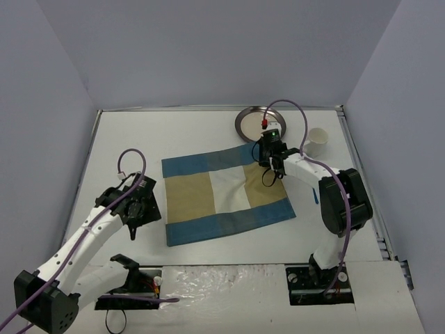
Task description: Set the dinner table for one person
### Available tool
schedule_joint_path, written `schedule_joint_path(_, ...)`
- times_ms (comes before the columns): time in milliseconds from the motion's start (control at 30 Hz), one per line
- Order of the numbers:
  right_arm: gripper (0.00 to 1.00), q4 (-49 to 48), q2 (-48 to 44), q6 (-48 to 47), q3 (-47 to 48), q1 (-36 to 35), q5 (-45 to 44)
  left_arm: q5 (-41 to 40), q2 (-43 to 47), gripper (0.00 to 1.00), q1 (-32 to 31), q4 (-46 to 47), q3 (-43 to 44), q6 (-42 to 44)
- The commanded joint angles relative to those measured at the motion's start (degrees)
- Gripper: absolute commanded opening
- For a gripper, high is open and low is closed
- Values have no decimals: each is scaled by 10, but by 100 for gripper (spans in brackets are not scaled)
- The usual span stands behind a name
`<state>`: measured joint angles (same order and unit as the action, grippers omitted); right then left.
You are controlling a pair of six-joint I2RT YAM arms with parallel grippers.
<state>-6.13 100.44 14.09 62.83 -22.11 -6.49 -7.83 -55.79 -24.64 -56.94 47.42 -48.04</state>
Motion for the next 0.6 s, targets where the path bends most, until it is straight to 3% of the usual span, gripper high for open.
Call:
schedule_joint_path(0, 0, -17, 9, 1, 18, -4, 27, -37, 8, 56, 1, -14, 35, -1)
schedule_joint_path(33, 1, -16, 11, 1, 20, -4, 30, -44, 6, 66, 1, 1, 48, 7)
schedule_joint_path(100, 6, -12, 19, 3, 21, -6, 30, -41, -5, 76, 1, 43, 62, 22)
schedule_joint_path(167, 17, -3, 25, 7, 23, -6, 22, -35, -34, 79, 0, 101, 68, 33)
schedule_joint_path(267, 32, 14, 27, 12, 24, -5, -5, -9, -99, 80, -1, 182, 72, 36)
schedule_joint_path(367, 56, 29, 10, 2, 25, -4, -18, 8, -162, 78, -5, 246, 81, 36)
schedule_joint_path(567, 70, 45, -51, -6, 10, -6, -42, 5, -289, 72, -15, 311, 127, 47)
